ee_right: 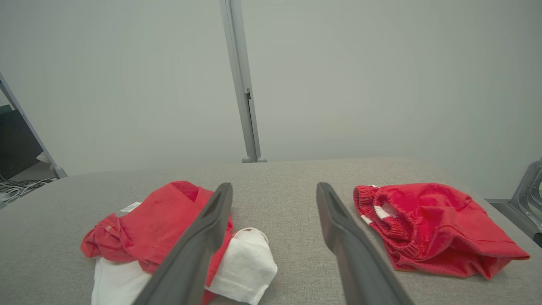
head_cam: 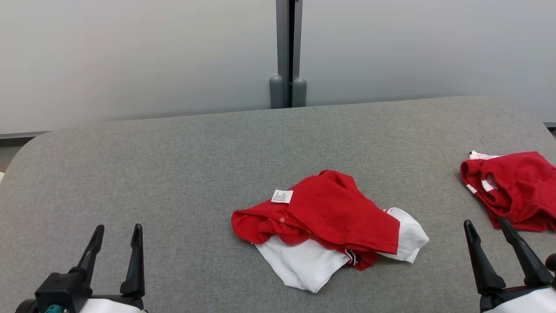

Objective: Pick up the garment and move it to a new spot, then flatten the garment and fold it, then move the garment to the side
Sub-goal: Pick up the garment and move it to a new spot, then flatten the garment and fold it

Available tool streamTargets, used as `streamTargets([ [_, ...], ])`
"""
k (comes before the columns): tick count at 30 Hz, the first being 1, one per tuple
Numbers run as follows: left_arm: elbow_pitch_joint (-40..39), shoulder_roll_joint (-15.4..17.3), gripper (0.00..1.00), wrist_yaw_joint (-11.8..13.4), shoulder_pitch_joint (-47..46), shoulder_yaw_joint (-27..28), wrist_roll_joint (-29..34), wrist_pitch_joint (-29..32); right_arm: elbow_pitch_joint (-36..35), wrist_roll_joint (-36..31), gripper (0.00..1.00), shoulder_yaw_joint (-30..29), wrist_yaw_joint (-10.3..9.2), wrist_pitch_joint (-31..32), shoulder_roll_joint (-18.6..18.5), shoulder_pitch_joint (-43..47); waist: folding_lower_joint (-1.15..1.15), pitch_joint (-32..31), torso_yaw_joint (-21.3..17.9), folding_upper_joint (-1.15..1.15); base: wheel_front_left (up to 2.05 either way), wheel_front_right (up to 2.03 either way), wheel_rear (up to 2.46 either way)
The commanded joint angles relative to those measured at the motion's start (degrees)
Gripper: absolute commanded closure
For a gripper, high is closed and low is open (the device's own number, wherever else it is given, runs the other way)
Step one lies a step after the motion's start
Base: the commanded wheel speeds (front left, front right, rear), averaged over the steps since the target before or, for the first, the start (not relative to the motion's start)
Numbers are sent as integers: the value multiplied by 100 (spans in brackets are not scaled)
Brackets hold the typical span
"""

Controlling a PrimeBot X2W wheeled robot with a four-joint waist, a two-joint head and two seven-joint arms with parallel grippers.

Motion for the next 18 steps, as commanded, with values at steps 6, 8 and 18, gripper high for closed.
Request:
streamTargets([
  [6,-120,39,0,85,64,-11,5,59,-68,-50,0,-60,-2,31,22,25,0,19,23,0,0,0,0],
  [8,-130,37,0,96,63,-8,-1,59,-71,-53,0,-59,-2,35,23,22,0,23,24,0,0,0,0],
  [18,-232,65,0,165,26,-54,40,135,-84,-58,0,-76,-2,16,77,33,0,52,41,0,0,0,0],
])
